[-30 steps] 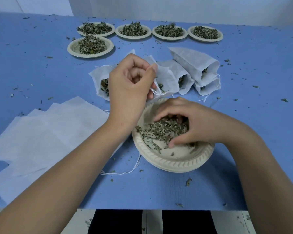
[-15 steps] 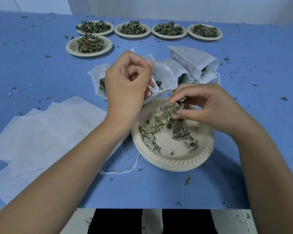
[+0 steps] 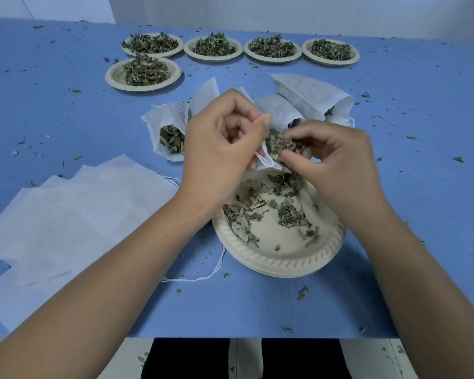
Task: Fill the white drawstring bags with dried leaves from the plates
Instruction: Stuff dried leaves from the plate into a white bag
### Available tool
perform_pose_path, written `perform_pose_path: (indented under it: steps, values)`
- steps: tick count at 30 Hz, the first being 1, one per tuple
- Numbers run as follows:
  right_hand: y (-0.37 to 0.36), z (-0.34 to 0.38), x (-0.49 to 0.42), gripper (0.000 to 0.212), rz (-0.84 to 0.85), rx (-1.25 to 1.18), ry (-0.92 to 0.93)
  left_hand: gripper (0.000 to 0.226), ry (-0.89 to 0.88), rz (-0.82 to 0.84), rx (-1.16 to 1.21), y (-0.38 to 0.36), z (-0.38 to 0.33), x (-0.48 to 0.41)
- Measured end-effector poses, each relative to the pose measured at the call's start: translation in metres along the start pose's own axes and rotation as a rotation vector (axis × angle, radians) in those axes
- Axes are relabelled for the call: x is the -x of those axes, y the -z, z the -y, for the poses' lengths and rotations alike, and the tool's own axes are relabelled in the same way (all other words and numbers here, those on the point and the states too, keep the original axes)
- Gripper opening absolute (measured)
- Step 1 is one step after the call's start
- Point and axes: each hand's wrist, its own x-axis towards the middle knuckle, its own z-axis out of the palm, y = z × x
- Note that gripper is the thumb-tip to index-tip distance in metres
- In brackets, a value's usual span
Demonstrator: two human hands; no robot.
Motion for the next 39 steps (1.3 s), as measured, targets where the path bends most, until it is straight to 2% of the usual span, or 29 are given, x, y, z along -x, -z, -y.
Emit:
perform_pose_path:
  steps: [2,5,7,9,13,16,18,21,24,27,29,31,33,36,37,39]
  values:
    - [0.000,-0.001,0.000,0.018,0.052,0.106,0.098,0.019,0.005,0.020,0.000,-0.001,0.001,0.001]
    - [0.002,-0.001,-0.001,0.031,0.116,0.082,0.164,0.020,0.016,0.016,-0.022,-0.001,0.002,0.000]
    - [0.004,0.000,-0.002,0.033,0.106,0.000,0.170,0.019,0.020,0.015,-0.031,0.000,0.003,-0.001]
    - [0.005,0.001,-0.001,0.025,0.049,-0.012,0.232,0.019,0.022,0.020,-0.028,0.000,0.003,-0.001]
    - [-0.006,0.001,0.003,0.006,-0.037,0.192,0.369,0.018,0.009,0.068,-0.009,-0.003,0.003,0.002]
    - [-0.012,-0.004,0.004,0.010,0.003,0.337,0.371,0.017,0.001,0.112,-0.008,-0.006,0.004,0.005]
    - [-0.010,-0.006,0.003,0.010,0.068,0.278,0.332,0.016,0.003,0.100,-0.012,-0.006,0.003,0.005]
    - [-0.002,-0.002,-0.001,0.024,0.143,-0.022,0.234,0.018,0.008,0.000,0.001,-0.001,0.000,-0.001]
    - [0.003,-0.001,-0.002,0.020,0.047,-0.066,0.314,0.020,0.031,-0.061,0.021,0.003,-0.001,-0.005]
    - [0.000,0.000,0.001,0.007,-0.075,0.030,0.370,0.021,0.051,-0.037,0.030,0.001,-0.001,-0.003]
    - [-0.005,-0.001,0.003,0.004,-0.079,0.167,0.435,0.021,0.039,-0.002,0.048,-0.001,-0.002,0.000]
    - [-0.008,-0.004,0.003,0.018,-0.022,0.265,0.495,0.020,0.006,0.022,0.065,-0.002,-0.003,0.003]
    - [-0.007,-0.003,0.003,0.034,0.072,0.261,0.481,0.020,-0.030,0.041,0.059,-0.001,-0.003,0.004]
    - [-0.005,-0.003,0.004,0.034,0.159,0.304,0.483,0.020,-0.053,0.071,0.007,-0.002,-0.003,0.004]
    - [-0.003,-0.003,0.004,0.037,0.150,0.266,0.457,0.020,-0.047,0.052,0.004,-0.001,-0.003,0.003]
    - [0.004,-0.001,0.002,0.042,0.025,0.064,0.331,0.019,-0.045,-0.018,0.012,0.000,-0.002,0.001]
